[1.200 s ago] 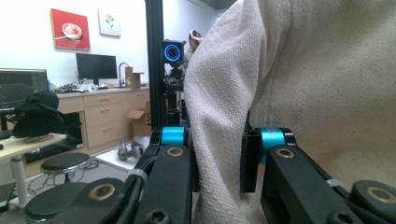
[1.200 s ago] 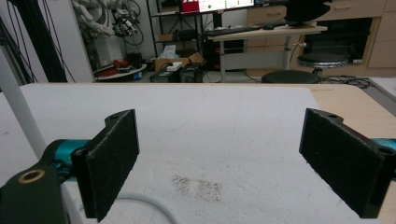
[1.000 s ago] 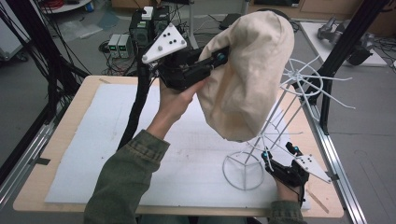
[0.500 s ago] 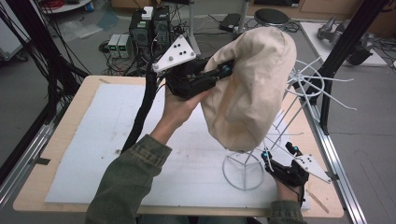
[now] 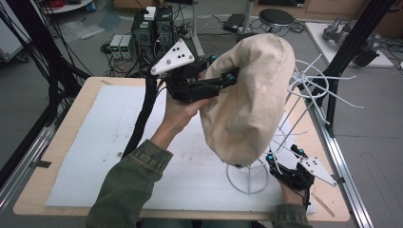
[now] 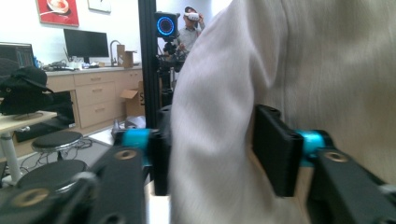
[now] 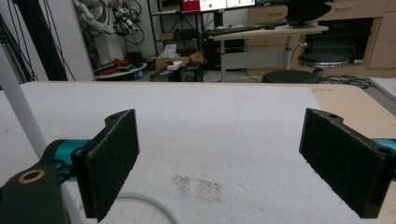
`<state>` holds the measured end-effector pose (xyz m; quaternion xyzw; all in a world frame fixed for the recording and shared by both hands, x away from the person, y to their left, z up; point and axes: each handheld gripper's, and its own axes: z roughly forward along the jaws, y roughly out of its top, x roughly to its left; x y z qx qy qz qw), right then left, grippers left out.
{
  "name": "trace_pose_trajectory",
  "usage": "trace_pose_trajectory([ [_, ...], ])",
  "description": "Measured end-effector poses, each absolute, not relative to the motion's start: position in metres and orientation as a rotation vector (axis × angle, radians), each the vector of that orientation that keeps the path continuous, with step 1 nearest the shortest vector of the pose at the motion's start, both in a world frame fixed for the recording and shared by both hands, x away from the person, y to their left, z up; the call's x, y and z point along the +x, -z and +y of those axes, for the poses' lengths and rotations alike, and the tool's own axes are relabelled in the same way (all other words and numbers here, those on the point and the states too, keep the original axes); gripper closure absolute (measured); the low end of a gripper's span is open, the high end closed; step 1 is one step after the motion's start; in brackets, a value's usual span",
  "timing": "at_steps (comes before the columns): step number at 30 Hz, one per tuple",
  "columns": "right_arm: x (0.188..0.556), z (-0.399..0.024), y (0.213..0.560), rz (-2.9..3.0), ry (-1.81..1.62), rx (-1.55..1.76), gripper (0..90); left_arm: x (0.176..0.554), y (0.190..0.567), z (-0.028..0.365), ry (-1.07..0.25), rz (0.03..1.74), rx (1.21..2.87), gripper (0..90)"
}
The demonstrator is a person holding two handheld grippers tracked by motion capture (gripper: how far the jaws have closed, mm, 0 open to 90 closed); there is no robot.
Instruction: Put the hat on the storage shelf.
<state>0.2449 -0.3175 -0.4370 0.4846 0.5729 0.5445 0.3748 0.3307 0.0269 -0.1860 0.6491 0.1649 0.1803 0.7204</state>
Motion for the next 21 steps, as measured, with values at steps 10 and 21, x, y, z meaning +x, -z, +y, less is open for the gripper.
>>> trace_pose_trajectory([
  [10,0.245,-0.318,0.437,1.463,-1.394,1.24,11.2,0.327,0.194,0.038,-0.385,0.355,1.382,32.9],
  [21,0.245,-0.318,0.437,1.465,-1.391,1.241,11.2,0.327,0.2,0.05,-0.399,0.379,1.355,30.6],
])
